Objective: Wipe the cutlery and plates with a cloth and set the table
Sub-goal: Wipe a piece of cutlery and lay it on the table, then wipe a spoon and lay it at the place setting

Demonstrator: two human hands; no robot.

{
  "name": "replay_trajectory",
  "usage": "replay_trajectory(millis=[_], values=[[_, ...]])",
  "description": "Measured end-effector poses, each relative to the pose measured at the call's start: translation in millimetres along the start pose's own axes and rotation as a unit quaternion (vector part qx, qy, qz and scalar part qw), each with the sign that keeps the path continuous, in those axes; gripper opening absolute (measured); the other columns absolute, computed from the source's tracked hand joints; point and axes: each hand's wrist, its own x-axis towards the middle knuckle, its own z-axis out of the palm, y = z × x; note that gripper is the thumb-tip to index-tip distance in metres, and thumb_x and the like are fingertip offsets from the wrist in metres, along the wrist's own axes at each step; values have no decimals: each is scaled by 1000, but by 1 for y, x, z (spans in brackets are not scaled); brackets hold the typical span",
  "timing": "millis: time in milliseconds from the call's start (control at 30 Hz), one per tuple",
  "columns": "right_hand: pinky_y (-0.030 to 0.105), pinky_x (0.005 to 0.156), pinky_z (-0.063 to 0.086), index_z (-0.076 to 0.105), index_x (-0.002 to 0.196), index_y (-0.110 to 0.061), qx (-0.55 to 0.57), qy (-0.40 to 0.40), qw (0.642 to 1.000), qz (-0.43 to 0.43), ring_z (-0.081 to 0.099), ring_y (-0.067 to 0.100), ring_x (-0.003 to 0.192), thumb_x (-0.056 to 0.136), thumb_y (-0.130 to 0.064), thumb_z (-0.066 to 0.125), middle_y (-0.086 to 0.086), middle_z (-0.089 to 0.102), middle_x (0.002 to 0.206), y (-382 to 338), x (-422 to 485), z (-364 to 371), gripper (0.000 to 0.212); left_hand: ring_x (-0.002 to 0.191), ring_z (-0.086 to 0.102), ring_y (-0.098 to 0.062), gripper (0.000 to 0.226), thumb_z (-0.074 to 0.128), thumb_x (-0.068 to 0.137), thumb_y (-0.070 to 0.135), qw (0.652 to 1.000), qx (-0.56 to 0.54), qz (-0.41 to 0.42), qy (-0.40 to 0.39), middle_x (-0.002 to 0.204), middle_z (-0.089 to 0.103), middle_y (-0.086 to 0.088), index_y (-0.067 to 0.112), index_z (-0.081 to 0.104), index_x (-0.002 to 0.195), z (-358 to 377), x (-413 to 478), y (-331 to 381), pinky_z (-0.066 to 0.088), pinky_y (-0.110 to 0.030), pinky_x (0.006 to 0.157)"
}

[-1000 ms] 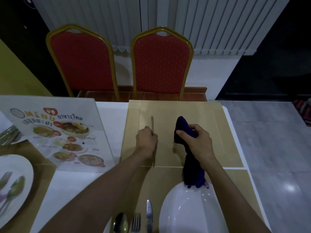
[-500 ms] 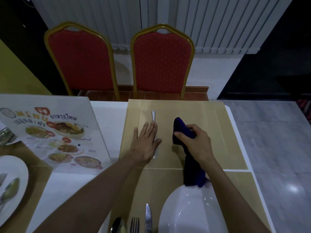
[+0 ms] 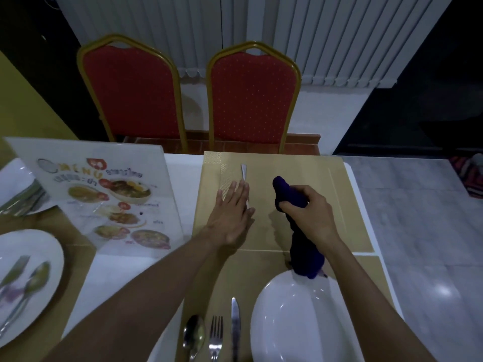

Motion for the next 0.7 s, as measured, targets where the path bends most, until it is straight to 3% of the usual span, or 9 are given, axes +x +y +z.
replay_trajectory(millis=[67, 200, 300, 367, 467, 567, 633, 700], values=[[37, 77, 58, 59, 125, -29, -13, -1, 1000, -6, 66, 13, 84, 83, -27, 72, -10, 67, 101, -12, -12, 0, 44, 147, -24, -18, 68, 16, 102, 49, 999, -32, 15, -6, 161, -23, 1, 18, -15, 154, -10, -19, 7, -2, -52, 121], [27, 67, 53, 58, 122, -33, -48, 10, 998, -46, 63, 5, 76, 85, -25, 69, -13, 66, 95, -46, -56, 17, 39, 149, -12, -6, 60, 25, 106, 36, 971, -229, 63, 31, 163, -11, 7, 18, -3, 156, -44, -101, 17, 1, -34, 124], [21, 62, 44, 59, 122, -30, -43, 40, 995, -81, 61, 2, 76, 85, -21, 69, -12, 66, 94, -72, -97, 41, 40, 148, 7, 0, 53, 34, 106, 27, 946, -306, 72, 83, 162, 12, 9, 16, 18, 155, -65, -175, 1, 7, -16, 119], [22, 64, 46, 60, 123, -30, -29, 46, 994, -99, 63, 5, 77, 85, -19, 70, -10, 67, 94, -86, -124, 61, 40, 142, 25, 0, 46, 38, 105, 24, 937, -315, 65, 136, 154, 31, 10, 17, 33, 150, -71, -218, -26, 16, -12, 115], [20, 65, 45, 61, 120, -29, -7, 46, 992, -117, 63, 2, 77, 85, -16, 70, -10, 68, 95, -112, -164, 98, 39, 125, 48, -13, 34, 42, 102, 21, 933, -284, -17, 222, 136, 54, -1, 15, 53, 135, -69, -274, -91, 30, -14, 105], [8, 59, 42, 63, 115, -29, 1, 33, 993, -116, 62, -7, 70, 85, -13, 71, -20, 65, 85, -142, -196, 142, 36, 104, 60, -26, 23, 51, 96, 8, 906, -247, -175, 296, 112, 66, -11, 8, 65, 115, -60, -318, -176, 42, -28, 94], [17, 59, 49, 64, 113, -30, 3, 20, 993, -118, 63, 0, 64, 84, -15, 71, -18, 67, 78, -155, -212, 170, 33, 97, 62, -31, 16, 56, 93, 8, 895, -208, -273, 284, 102, 68, -13, 7, 68, 103, -57, -336, -228, 47, -39, 89], [31, 58, 54, 65, 112, -34, 3, 12, 993, -119, 64, 7, 58, 84, -17, 71, -10, 69, 72, -165, -227, 199, 33, 96, 59, -33, 18, 56, 94, 20, 903, -171, -329, 218, 100, 64, -15, 7, 68, 97, -55, -350, -265, 45, -39, 83]])
